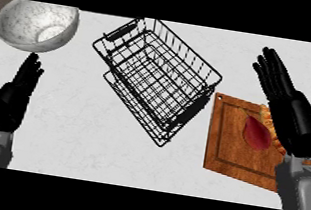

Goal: Pick the pear from the cutting board and place it in the tiered basket

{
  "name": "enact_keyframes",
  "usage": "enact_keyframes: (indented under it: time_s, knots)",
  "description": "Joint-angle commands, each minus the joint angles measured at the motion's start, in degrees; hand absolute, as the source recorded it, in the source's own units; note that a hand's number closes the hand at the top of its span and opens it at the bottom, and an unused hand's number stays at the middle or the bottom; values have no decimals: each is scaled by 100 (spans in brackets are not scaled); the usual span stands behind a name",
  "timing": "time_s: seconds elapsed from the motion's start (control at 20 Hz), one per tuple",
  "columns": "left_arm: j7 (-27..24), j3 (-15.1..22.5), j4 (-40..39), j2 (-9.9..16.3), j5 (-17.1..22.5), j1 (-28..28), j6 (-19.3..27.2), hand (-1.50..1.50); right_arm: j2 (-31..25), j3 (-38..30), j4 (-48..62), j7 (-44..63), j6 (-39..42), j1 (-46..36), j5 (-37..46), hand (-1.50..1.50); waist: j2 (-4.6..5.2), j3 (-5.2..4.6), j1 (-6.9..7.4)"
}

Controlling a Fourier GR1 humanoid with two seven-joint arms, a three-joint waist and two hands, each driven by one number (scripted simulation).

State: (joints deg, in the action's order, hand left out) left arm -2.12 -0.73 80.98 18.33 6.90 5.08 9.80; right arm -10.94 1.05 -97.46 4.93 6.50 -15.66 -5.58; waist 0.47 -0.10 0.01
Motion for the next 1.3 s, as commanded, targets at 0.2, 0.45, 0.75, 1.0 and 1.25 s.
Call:
enact_keyframes:
  time_s: [0.2, 0.45, 0.75, 1.0, 1.25]
  knots:
    - [-338, 744, -175, -384, -103, 333, -743, 0, 285, -213, 2091, 147, -456, -848, 367, -150, 7, 9, 80]
    - [-410, 1073, -373, -703, 10, 301, -1083, 0, 839, -361, 3342, -717, -1191, -883, 709, -150, 19, 17, 118]
    - [-198, 1041, -348, -762, -29, 167, -1134, 0, 236, -41, 3156, -1295, -1085, -1133, 1486, -150, -47, 9, 15]
    - [-333, 1041, -375, -792, -90, 31, -1016, 0, -1010, 564, 2347, 446, -630, -1389, 2550, -150, -115, -19, -124]
    - [-322, 946, -266, -598, 6, -16, -1194, 0, -1943, 1546, 2249, 1761, 869, -1653, 3388, -150, -165, -44, -94]
